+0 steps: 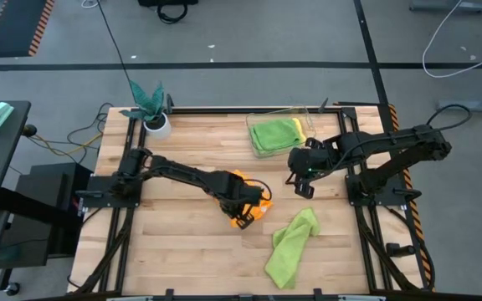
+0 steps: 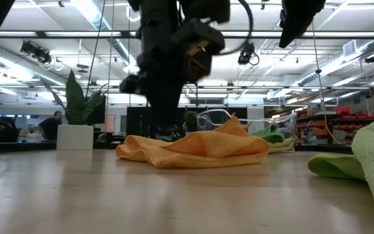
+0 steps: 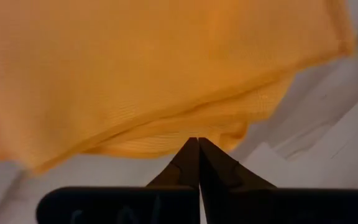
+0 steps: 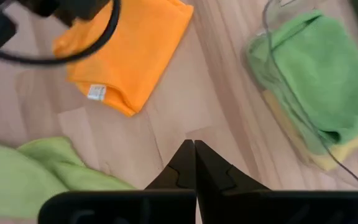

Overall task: Fold microfiber towels
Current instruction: Fold the orange towel, then stack the orange towel on top of the green towel in the transparent bin

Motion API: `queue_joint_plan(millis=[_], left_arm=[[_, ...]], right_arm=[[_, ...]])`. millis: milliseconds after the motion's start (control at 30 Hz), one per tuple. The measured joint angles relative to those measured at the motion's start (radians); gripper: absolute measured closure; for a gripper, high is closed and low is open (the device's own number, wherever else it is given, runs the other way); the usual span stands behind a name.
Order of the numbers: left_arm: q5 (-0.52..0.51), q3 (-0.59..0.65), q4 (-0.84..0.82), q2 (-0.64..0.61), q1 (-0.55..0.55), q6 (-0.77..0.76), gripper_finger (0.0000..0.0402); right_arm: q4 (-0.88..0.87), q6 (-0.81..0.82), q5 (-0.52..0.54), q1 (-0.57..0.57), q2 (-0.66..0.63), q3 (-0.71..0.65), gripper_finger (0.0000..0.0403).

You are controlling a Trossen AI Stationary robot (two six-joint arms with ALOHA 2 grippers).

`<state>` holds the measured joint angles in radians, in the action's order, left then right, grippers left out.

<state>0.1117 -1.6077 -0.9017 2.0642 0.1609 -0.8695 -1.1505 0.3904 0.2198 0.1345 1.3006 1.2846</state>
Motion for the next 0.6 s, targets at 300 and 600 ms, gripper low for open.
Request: queue_joint_plan(millis=[300, 600], left_arm=[[-0.162, -0.002, -0.187, -0.117, 0.028, -0.111, 0.0367], [-0.306, -0.002, -0.315, -0.149, 0.159, -0.42, 0.0382]], right_arm=[[0.019, -0.109, -0.267, -0.124, 0.0, 0.0, 0.0402], [0.066, -0.222, -0.542, -0.285, 0.002, 0.0, 0.0398]])
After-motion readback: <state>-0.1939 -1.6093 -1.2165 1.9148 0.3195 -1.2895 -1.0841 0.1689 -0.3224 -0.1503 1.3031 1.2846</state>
